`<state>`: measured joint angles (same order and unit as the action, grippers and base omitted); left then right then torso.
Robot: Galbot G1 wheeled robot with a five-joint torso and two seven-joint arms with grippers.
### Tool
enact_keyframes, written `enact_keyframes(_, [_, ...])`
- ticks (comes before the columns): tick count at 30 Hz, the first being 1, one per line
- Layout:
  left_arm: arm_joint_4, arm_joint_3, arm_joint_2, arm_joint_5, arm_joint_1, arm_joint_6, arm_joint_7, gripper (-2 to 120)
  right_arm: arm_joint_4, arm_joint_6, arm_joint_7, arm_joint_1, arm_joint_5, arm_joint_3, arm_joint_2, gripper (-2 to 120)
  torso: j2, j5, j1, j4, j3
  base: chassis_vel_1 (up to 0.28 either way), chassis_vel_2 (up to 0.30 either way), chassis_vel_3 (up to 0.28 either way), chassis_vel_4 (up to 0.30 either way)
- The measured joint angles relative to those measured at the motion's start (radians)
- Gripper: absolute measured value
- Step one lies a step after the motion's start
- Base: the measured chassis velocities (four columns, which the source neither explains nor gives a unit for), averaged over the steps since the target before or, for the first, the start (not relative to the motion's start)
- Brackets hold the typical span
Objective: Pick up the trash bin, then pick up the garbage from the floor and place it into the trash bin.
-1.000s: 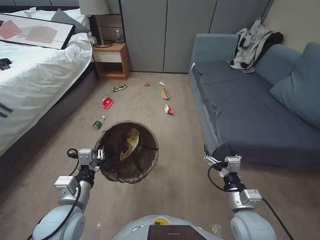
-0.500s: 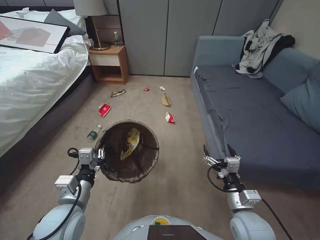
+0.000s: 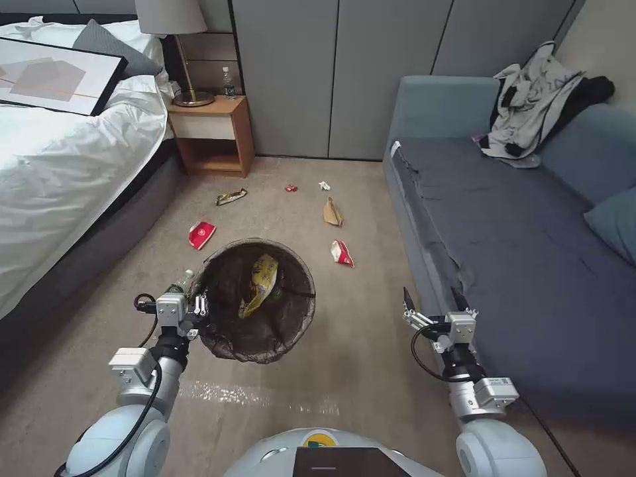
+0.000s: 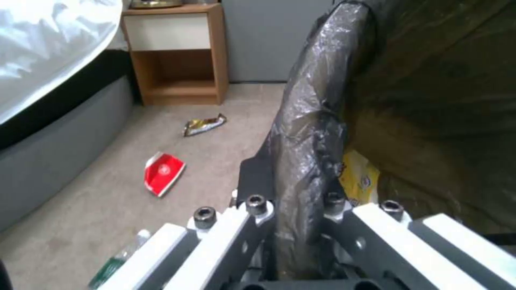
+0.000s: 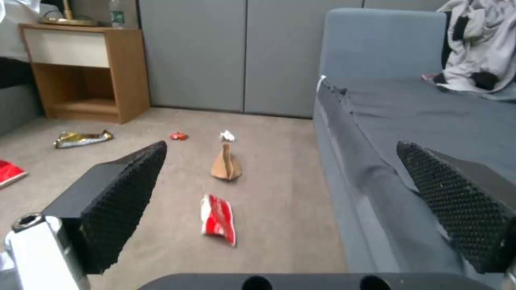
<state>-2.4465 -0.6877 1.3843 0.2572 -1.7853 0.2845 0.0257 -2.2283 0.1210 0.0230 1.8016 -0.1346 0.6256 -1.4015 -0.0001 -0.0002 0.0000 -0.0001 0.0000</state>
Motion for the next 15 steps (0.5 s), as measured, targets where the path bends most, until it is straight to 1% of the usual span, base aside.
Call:
enact_keyframes(10, [0.000, -0.003, -0.001, 0.003, 0.000, 0.003, 0.001, 2, 0.001, 0.000, 0.001, -0.001, 0.004, -0.006, 0.002, 100, 0.000, 0.0003, 0.000, 0.0000, 0.000, -0.194, 0.183, 0.188, -0.189])
enact_keyframes(15, [-0.002, -0.002, -0.001, 0.003, -0.001, 0.003, 0.001, 2, 0.000, 0.000, 0.002, 0.000, 0.005, -0.010, 0.004, 100, 0.000, 0.0005, 0.000, 0.0003, 0.000, -0.166, 0.183, 0.194, -0.180])
